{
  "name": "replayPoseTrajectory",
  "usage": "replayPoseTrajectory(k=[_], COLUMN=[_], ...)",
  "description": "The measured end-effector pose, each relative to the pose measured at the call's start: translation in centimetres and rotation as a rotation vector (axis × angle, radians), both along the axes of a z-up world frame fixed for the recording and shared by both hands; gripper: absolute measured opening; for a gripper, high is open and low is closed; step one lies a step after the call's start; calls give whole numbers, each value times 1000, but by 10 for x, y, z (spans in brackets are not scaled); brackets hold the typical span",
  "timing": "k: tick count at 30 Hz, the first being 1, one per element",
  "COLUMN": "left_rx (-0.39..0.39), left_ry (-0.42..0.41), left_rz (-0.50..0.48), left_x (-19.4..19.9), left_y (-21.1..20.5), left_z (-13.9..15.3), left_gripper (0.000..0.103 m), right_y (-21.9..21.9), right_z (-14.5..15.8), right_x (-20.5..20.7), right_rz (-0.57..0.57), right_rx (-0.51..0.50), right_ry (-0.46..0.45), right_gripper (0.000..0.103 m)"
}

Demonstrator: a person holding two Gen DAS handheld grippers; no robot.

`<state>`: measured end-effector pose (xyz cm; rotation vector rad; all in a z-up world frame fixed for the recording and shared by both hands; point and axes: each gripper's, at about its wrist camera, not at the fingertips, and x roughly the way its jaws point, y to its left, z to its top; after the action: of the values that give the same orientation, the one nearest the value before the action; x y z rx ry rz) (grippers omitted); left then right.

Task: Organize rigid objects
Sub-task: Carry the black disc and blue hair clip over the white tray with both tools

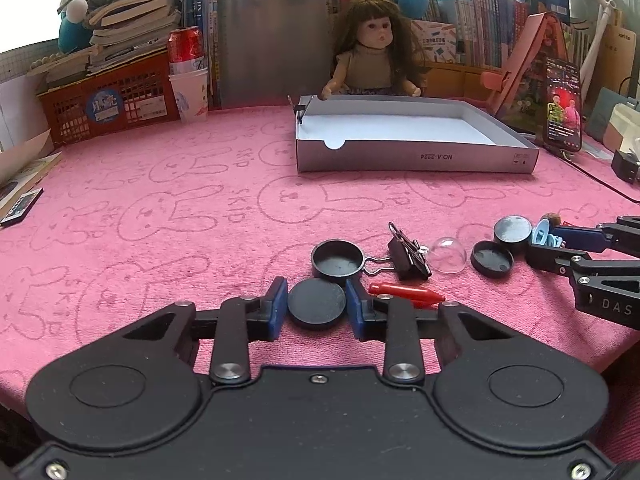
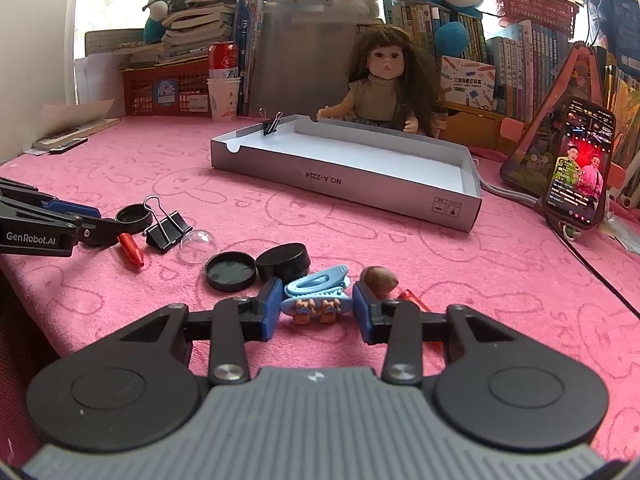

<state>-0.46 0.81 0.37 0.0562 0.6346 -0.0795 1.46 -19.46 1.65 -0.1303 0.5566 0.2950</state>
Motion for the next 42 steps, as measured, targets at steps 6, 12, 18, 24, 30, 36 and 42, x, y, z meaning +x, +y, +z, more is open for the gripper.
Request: replayPoseTrajectory(k=[6, 12, 18, 24, 30, 36, 42], left_rx=[-11, -37, -45, -49, -39, -32, -72], left_ry=[-4, -35, -51, -61, -45, -27, 9], left_rz=[13, 11, -12, -29, -43, -23, -2], left_x=[-3, -6, 9, 44, 84, 123, 160], left_y=[2, 4, -2, -18, -39, -53, -54], left_z=[4, 18, 30, 49, 60, 67, 71], left_gripper=[30, 29, 29, 29, 29, 29, 29], right_y=[2, 4, -1, -15, -22, -28, -31], right_z=[3, 11, 27, 42, 53, 60, 62], right_x=[-2, -4, 6, 33, 66, 102, 134], right_rz=[-9, -23, -66, -124, -158, -178, -203], right_rx=[3, 18, 68, 123, 135, 146, 140], right_ry=[8, 12, 15, 38, 58, 93, 137], right_gripper=[43, 43, 43, 43, 43, 43, 43])
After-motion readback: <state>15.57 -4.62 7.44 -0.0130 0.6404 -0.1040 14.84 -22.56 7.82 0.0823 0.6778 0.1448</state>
